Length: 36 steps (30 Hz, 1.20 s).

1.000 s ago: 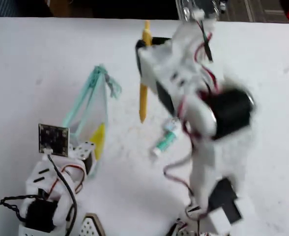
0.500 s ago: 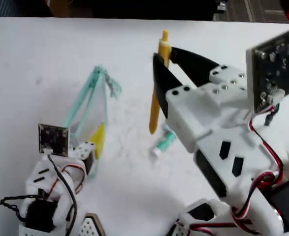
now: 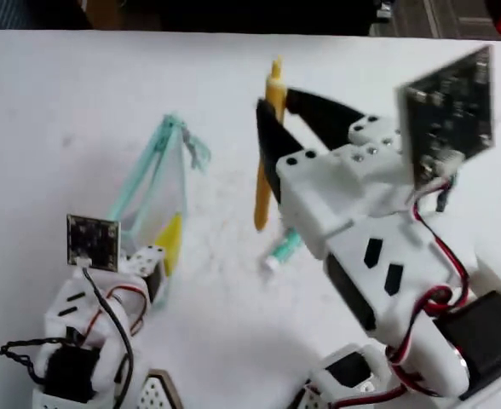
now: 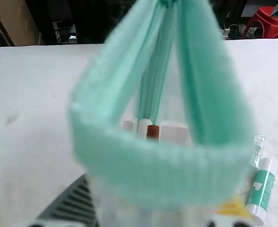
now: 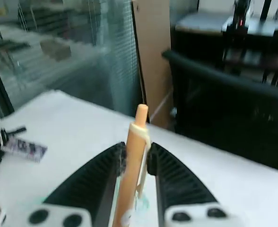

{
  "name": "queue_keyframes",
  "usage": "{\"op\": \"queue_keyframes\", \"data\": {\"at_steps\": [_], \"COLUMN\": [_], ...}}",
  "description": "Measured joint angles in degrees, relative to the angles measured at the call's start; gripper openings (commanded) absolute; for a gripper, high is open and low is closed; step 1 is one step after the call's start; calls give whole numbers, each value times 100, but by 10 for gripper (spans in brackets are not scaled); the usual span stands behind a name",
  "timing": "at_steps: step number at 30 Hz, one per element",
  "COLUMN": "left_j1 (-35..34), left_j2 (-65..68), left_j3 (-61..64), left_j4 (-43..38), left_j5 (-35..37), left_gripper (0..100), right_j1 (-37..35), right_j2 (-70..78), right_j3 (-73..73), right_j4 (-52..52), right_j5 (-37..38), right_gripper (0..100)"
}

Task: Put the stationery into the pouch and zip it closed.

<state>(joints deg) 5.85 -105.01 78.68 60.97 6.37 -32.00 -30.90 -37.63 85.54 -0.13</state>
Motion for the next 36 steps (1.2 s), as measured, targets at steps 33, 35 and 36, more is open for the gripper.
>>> {"op": "queue_keyframes", "data": {"at_steps": [33,35,36], "left_j1": [308,308,308], "left_j2": [0,0,0], "left_j3": [0,0,0], "left_j4": [0,0,0], "left_j5": [0,0,0], "left_gripper": [268,268,268], "right_j1": [-1345,-1389,-1407], "right_j2": [1600,1881,2004], "right_j3": [62,62,62], "right_j4": [-2338,-2382,-2391], "right_j5": [0,0,0], "right_gripper": [16,16,16]}}
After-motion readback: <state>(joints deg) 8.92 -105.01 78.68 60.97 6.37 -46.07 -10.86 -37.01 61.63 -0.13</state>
